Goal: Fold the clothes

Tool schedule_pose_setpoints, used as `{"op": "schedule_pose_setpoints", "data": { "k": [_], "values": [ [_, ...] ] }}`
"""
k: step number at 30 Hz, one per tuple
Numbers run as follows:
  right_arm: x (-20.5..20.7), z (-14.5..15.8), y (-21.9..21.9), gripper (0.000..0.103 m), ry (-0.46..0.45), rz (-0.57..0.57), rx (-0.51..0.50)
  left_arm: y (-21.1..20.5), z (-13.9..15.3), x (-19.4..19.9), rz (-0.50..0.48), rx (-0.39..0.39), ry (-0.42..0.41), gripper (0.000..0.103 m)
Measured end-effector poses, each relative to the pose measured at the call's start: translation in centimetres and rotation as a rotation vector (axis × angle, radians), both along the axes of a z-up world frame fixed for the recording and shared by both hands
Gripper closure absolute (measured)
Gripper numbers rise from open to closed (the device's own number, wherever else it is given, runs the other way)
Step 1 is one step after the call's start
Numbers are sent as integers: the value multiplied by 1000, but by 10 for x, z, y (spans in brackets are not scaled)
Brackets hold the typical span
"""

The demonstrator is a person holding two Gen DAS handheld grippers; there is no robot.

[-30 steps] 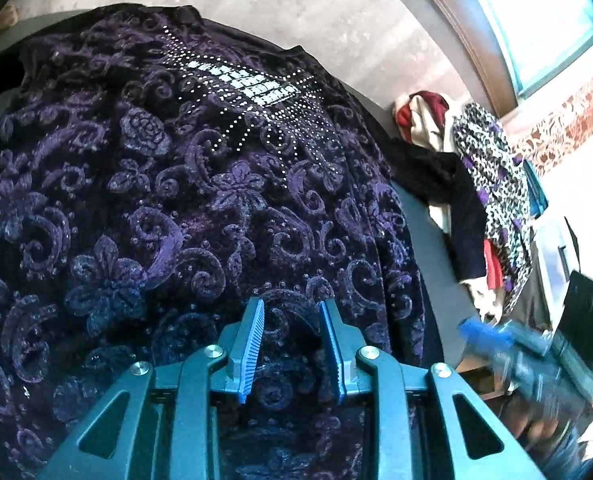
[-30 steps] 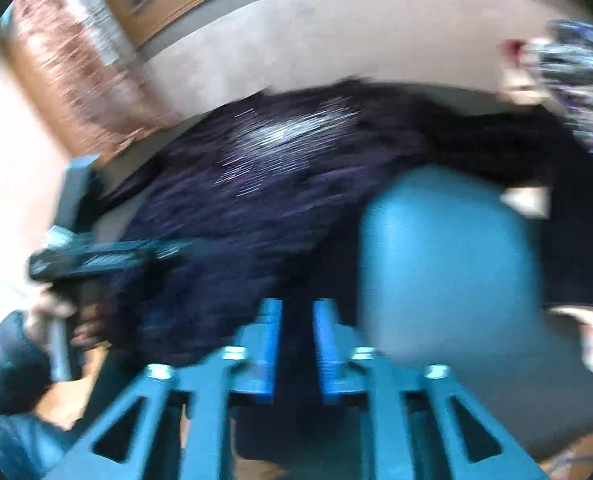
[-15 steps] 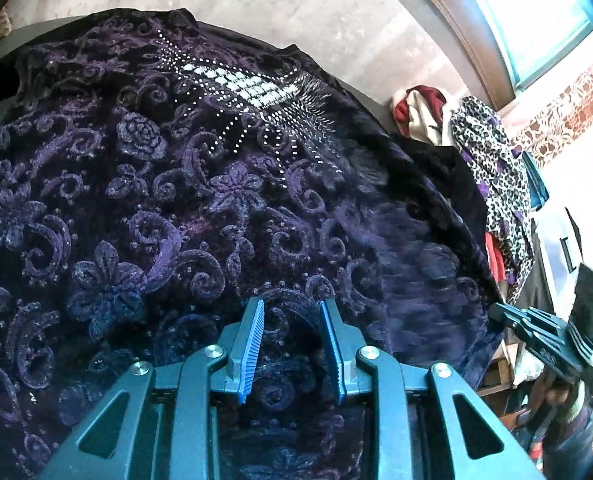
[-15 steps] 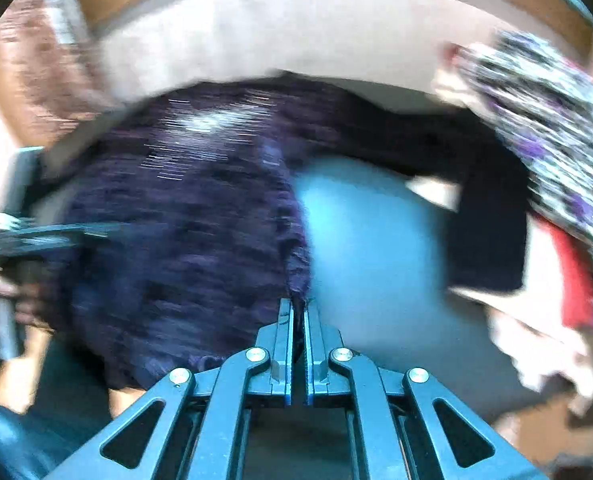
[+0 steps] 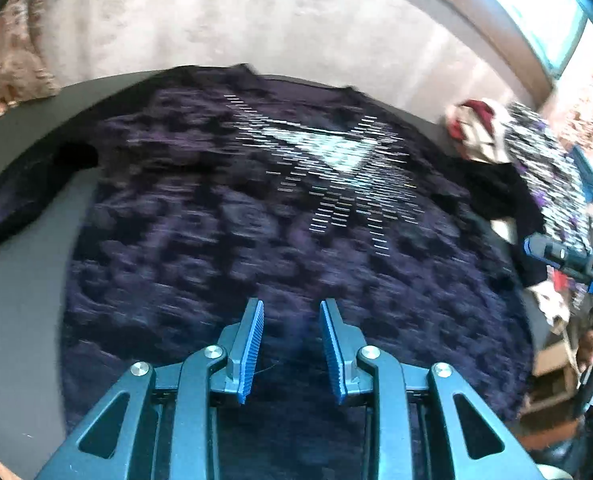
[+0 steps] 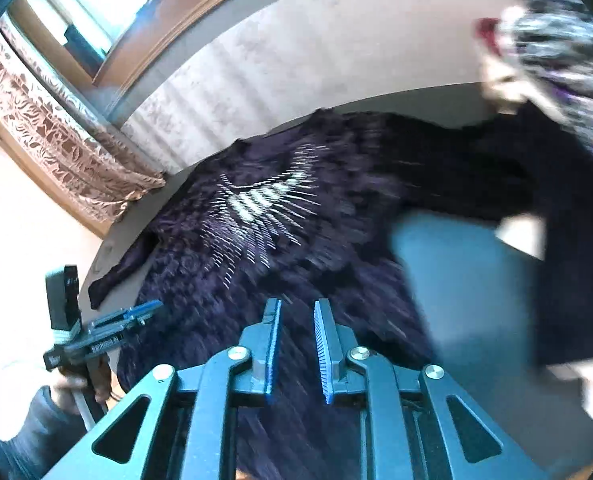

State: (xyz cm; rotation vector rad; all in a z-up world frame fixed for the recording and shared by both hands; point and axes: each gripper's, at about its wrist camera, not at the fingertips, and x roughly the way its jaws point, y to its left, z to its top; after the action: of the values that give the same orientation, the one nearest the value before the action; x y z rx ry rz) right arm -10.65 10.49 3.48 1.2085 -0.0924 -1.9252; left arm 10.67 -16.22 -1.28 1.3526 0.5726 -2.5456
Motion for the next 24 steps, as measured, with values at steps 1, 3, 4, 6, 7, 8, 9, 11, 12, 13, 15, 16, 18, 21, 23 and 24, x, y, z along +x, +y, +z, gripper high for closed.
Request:
{"op": "schedule_pose_setpoints", "data": {
  "k": [1,3,4,6,7,8,9,11,12,13,15,16,18,21,23,24],
  "values": [
    [-6,-4,-17,74,-12,3,-1,-6,-5,2,31,-29,-27,74],
    [-19,-14,-48,66,-26,-5,4,-16,-12,11,77,-56,-44,74],
    [-25,-22,-61,65,-26,-16,16,-20,-14,17,93,-56,-38,74],
    [-37,-35,-82,65,-14,-39,47,-27,-17,30,132,-65,-30,74],
    [-42,-40,-89,65,-1,-50,66,-29,-18,36,152,-70,-27,75],
    [-45,-41,-92,65,27,-56,94,-32,-17,41,166,-47,-23,75],
    [-49,-43,-95,65,41,-63,121,-34,-15,46,178,-24,-17,75],
    [-55,-36,-94,64,48,-62,115,-43,-5,46,179,20,26,74],
    [-58,-32,-93,64,54,-61,112,-47,3,41,178,3,51,74],
    [-61,-25,-96,64,82,-58,110,-52,11,32,171,-10,73,74],
    [-72,-14,-101,64,110,-61,100,-62,24,10,158,-32,111,74],
    [-80,-10,-105,64,121,-70,103,-69,28,-7,156,-48,125,73],
    [-101,-5,-114,64,138,-90,111,-79,34,-48,143,-88,153,73],
    [-137,-4,-132,63,144,-116,133,-94,33,-96,153,-129,155,73],
    [-160,-6,-145,63,153,-126,161,-105,27,-128,159,-150,143,73],
    [-171,-10,-152,63,149,-118,184,-111,23,-143,163,-161,136,73]
  ]
}}
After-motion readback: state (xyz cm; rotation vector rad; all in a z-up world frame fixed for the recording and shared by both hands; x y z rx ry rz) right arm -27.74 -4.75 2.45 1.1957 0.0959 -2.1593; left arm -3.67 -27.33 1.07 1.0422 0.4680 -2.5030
